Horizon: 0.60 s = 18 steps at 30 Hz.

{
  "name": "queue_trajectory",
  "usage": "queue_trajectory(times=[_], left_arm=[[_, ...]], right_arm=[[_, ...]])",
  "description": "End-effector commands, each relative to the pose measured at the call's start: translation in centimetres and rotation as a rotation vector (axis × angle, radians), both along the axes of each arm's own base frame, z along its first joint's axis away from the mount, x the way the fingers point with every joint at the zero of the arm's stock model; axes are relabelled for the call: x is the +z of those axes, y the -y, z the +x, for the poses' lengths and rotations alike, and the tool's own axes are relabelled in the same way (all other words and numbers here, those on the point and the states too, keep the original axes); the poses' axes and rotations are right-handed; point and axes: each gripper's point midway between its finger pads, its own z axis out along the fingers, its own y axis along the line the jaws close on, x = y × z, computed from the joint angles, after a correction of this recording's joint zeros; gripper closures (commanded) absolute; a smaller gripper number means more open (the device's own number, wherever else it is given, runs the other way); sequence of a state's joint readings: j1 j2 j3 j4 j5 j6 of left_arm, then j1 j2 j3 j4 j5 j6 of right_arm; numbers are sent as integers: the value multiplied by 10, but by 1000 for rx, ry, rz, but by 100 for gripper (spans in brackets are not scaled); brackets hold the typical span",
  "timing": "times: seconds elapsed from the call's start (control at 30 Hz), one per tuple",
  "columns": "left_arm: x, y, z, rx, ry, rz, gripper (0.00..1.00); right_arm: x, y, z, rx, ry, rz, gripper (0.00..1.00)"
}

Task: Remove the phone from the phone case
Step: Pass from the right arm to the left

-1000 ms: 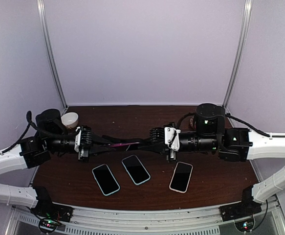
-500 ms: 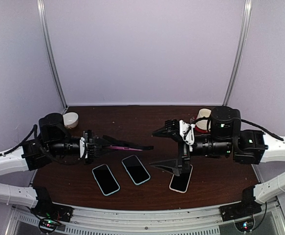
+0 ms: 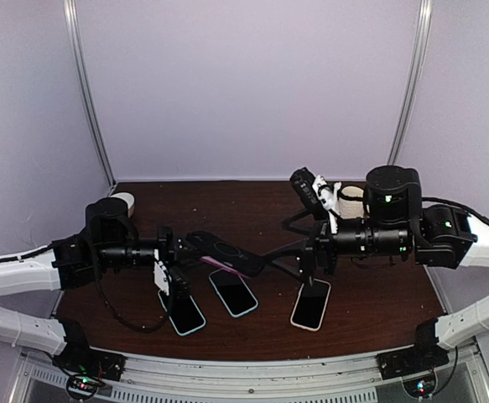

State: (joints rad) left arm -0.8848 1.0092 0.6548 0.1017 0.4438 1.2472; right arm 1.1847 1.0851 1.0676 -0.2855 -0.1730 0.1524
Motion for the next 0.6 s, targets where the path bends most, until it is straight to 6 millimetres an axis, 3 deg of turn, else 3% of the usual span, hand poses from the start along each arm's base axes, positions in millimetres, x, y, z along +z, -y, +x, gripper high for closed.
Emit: queue_trajectory(times=[0.0, 0.23, 0.57], left_arm=[[27, 8, 2, -40, 293, -46, 100], [-7, 10, -22, -156, 394, 83, 100], [-18, 5, -35, -170, 423, 122, 100]], right_arm=[[-12, -4, 6, -72, -154, -45, 0], [-37, -32, -7, 45, -236, -137, 0], [-79, -80, -10, 157, -341, -320, 0]])
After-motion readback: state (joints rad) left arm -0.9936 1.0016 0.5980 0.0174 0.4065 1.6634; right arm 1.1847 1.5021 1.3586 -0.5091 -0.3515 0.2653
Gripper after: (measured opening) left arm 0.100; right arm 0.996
